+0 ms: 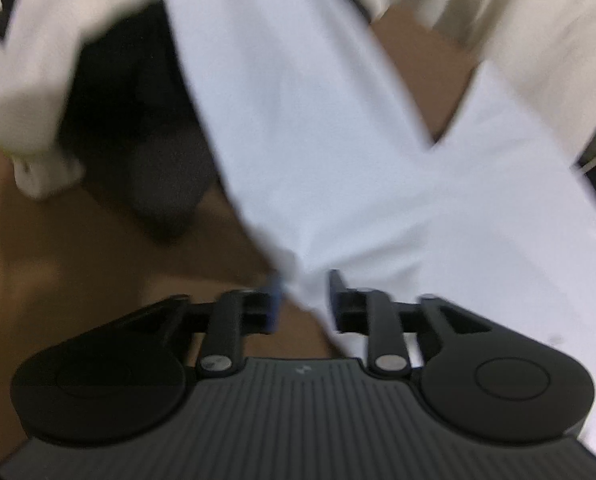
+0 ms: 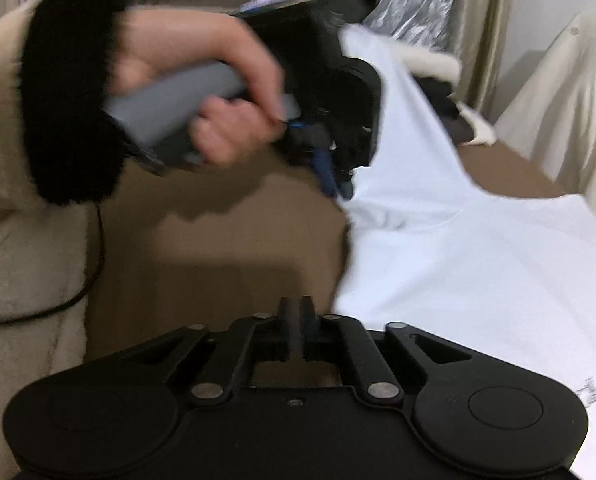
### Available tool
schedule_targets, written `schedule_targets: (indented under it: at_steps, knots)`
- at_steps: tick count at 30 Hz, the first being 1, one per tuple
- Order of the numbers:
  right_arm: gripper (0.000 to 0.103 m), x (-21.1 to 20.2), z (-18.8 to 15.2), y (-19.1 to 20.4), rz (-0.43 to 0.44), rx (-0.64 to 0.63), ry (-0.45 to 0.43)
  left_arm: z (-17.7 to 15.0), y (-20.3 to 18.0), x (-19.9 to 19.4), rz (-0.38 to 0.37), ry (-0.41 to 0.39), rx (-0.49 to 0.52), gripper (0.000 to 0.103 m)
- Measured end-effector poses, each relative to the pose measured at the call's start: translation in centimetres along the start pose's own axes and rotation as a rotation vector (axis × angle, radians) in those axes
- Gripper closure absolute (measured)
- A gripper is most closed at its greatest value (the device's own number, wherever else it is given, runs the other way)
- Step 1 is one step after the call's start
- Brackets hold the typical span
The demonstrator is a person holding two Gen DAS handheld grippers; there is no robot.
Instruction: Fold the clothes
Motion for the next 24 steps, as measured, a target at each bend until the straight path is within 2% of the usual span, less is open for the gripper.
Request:
schedule_targets:
  at_steps: [1,2,4,7,9,11,13,16,19,22,24]
  knots:
    - [0.071,-0.2,0.1,-0.6,-0.014,0.001,-0.004,-0.2,0.3,-1.8,0.011,-0.059,0.015,0.059]
    - [0.057,-0.3,0.2,-1.3,-0.026,0.007,-0.006,-0.4,0.6,-3.6,0.023,-0.118,0.031,0.058]
    - [0.055,-0.4,0.5,-3.0,-0.054,0.037,-0.015,0.3,1.2,-6.4,0.034,-0.247,0.032,0.048]
    - [0.055,-0.7,0.8,-5.6,-0.072,0.099,-0.028,2.5,3.5,-9.2,0.032,-0.434,-0.069,0.033]
    - [0.055,-1.2,0.6,-6.5,-0.083,0.132,-0.033,4.9,5.1,-10.1,0.091,-0.503,-0.147,0.033]
    - [0.055,-1.8,0.3,-7.2,-0.095,0.160,-0.037,7.3,7.5,-11.5,0.177,-0.537,-0.209,0.033]
    - [0.055,-1.8,0.3,-8.1,-0.109,0.174,-0.046,10.8,8.5,-11.5,0.225,-0.581,-0.228,0.031]
    - [0.055,-1.8,0.5,-9.1,-0.169,0.131,-0.051,14.8,11.9,-11.9,0.309,-0.593,-0.238,0.028]
    - [0.053,-2.2,0.2,-8.6,-0.144,0.086,-0.039,19.6,15.2,-10.0,0.342,-0.534,-0.222,0.026]
    - [0.048,-1.4,-0.6,-8.5,-0.045,0.067,0.002,20.7,17.4,-8.1,0.304,-0.399,-0.264,0.028]
    - [0.049,-0.7,-0.7,-9.0,-0.054,0.043,0.025,21.2,17.3,-8.7,0.258,-0.428,-0.259,0.028]
Point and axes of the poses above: each gripper's, at about its wrist camera, not at the fingertips, and x roughly the way its jaws point, y to its left, z to its top, the point moved 7 cm from there along x, roughly the way its jaws point, and after that the axes turned 10 degrees about y, right-handed, at the moved point
